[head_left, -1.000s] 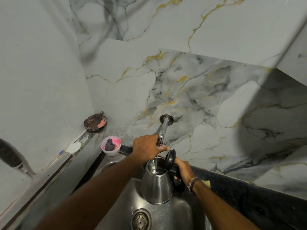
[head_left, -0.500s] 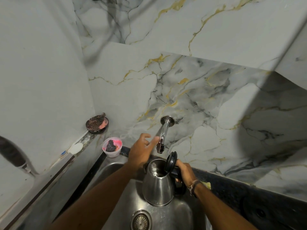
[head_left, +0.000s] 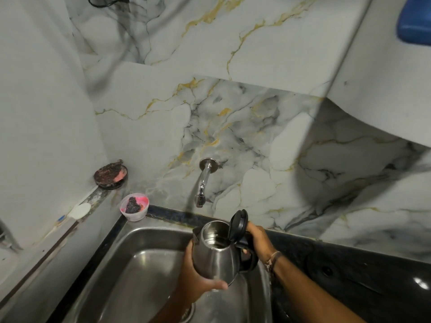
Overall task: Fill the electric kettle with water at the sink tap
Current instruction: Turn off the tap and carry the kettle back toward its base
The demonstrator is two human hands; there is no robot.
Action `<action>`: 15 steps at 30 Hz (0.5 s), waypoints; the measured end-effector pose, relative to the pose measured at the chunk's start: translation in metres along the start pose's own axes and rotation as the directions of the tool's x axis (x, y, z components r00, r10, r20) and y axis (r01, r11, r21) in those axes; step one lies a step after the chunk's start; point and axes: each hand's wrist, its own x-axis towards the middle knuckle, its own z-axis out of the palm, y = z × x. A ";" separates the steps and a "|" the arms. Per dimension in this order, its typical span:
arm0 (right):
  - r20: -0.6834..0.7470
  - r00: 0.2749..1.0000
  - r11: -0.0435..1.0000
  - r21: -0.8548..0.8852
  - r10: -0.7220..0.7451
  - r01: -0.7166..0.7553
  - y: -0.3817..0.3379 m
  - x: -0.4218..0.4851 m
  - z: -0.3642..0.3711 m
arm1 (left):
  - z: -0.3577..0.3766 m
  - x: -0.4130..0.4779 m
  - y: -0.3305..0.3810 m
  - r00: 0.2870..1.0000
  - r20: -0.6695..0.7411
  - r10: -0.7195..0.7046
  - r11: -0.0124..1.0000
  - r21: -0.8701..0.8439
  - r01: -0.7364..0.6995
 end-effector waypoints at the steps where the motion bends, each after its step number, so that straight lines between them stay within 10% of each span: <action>1: -0.017 1.000 1.000 0.014 0.008 -0.007 0.001 -0.006 -0.009 | 0.011 -0.001 0.003 1.000 -0.010 0.013 0.999 -0.037 -0.014; 15: -0.013 0.992 0.991 -0.029 0.129 -0.129 -0.016 -0.074 -0.165 | 0.153 -0.035 0.076 0.994 -0.015 0.112 0.994 -0.002 -0.112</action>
